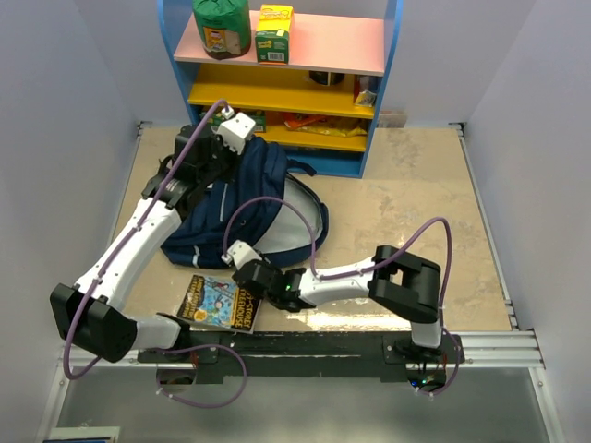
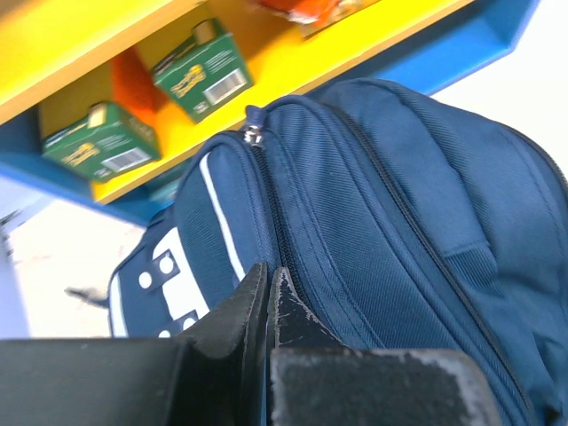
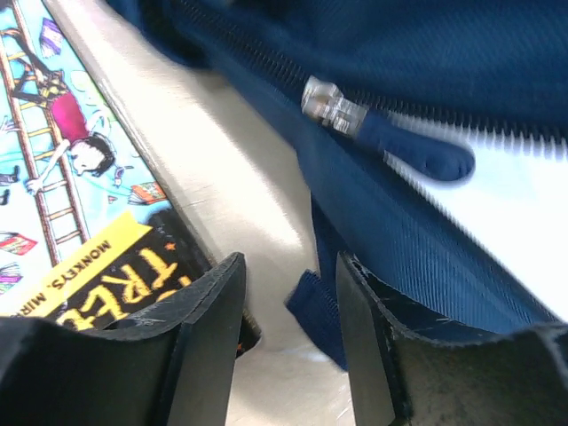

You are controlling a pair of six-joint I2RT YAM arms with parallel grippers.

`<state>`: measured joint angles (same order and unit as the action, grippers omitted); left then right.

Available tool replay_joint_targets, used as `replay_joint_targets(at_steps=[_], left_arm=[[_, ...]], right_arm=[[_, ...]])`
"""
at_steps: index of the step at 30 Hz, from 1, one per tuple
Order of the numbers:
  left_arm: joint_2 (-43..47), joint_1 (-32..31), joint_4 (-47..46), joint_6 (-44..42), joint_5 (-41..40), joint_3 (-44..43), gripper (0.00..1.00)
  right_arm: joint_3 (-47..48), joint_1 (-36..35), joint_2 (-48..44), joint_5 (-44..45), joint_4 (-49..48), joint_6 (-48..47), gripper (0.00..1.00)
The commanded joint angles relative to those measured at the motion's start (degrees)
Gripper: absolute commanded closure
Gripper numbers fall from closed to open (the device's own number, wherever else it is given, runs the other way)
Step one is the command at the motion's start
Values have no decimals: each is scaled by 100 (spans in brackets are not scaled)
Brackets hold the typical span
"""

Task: Pack the student bag
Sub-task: Move the book to the center of the board.

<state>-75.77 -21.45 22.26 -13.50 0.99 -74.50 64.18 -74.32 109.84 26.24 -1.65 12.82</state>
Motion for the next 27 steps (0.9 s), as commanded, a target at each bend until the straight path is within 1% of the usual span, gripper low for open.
replay_joint_targets(at_steps=[1,4,6,11,14,16,18,21,22,24,25,26,27], left_arm=[[352,89,-381,-303,-925,58,100],[413,97,-372,-294,-961,58,100],[431,97,-319,-294,-926,58,100],[431,97,-214,-285,-970,102,100],[484,97,-231,-311,-943,155,100],[484,97,-231,-320,-943,146,100],[484,97,-240,-311,-952,137,100],[493,97,-249,-303,-943,94,100],[493,97,-240,-303,-943,76,100],[493,97,-231,-346,-978,41,100],[484,97,-240,-355,-996,32,100],[484,97,-222,-408,-1013,23,100],[484,89,-214,-434,-1022,23,100]], right_arm=[[295,-705,-183,286,-28,195,49],[428,-768,-244,40,-343,159,49],[577,-777,-174,83,-345,169,49],[859,-803,-42,-197,-441,212,49],[675,-803,37,-890,-774,387,49],[613,-794,265,-1373,-898,502,50],[587,-820,467,-1551,-898,686,50],[622,-812,836,-1806,-618,915,53],[543,-812,898,-1850,-504,1002,56],[368,-812,916,-1737,-197,1336,59],[280,-803,925,-1667,-74,1476,63],[175,-803,925,-1518,58,1904,65],[-88,-794,916,-1517,225,2126,67]])
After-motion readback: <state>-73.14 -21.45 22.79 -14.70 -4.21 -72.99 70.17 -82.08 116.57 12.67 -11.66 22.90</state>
